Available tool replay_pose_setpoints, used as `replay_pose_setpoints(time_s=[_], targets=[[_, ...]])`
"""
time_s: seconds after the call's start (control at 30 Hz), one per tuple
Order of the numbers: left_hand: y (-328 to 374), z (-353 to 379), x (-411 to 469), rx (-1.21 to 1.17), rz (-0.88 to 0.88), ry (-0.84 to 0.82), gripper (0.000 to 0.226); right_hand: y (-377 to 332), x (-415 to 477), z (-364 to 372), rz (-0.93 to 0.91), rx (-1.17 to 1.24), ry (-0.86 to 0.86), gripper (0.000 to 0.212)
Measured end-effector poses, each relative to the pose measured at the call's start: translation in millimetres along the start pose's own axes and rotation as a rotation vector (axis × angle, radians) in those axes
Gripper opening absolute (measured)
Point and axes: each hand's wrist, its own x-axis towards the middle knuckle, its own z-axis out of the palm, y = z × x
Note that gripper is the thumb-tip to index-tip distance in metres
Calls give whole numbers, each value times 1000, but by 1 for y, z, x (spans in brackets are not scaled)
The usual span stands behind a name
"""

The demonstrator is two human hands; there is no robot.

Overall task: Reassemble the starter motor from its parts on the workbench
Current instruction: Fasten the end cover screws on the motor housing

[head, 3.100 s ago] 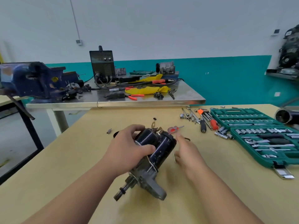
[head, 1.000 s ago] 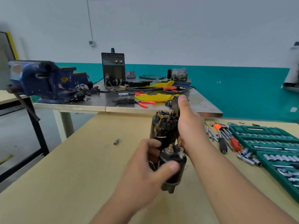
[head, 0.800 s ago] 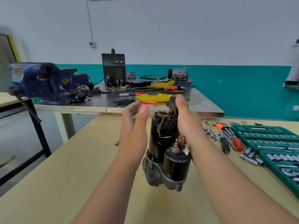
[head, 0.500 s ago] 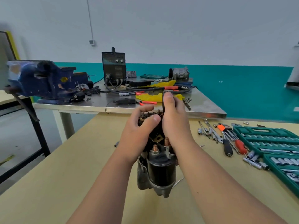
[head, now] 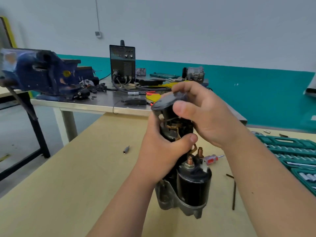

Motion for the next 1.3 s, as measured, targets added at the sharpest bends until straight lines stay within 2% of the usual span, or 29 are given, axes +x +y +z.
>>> replay_pose_setpoints(time_s=[0.1, 0.2, 0.37, 0.77, 0.93, 1.13, 1.2, 1.3], targets=[[-1, 5, -2, 1, 11, -29, 76, 5, -5, -9, 49, 67, -107, 39], [-4, 5, -2, -13, -45, -43, 100, 7, -9, -19, 29, 248, -126, 32], [-7, 3, -4, 7, -66, -42, 115, 14, -11, -18, 49, 104, -103, 36], [-7, 6, -4, -38, -33, -65, 108, 18, -19, -13, 22, 120, -94, 41], [-9, 6, -2, -48, 2, -76, 95, 13, -18, -13, 7, 95, -105, 37], [-11, 5, -1, -110, -31, -103, 114, 16, -21, -4, 9, -20, -12, 19], [-10, 5, 0, -171, -51, -127, 124, 18, -22, 1, -1, 75, 16, 17], [-8, 5, -2, -171, -22, -147, 121, 21, -23, 4, -8, 248, 16, 18]])
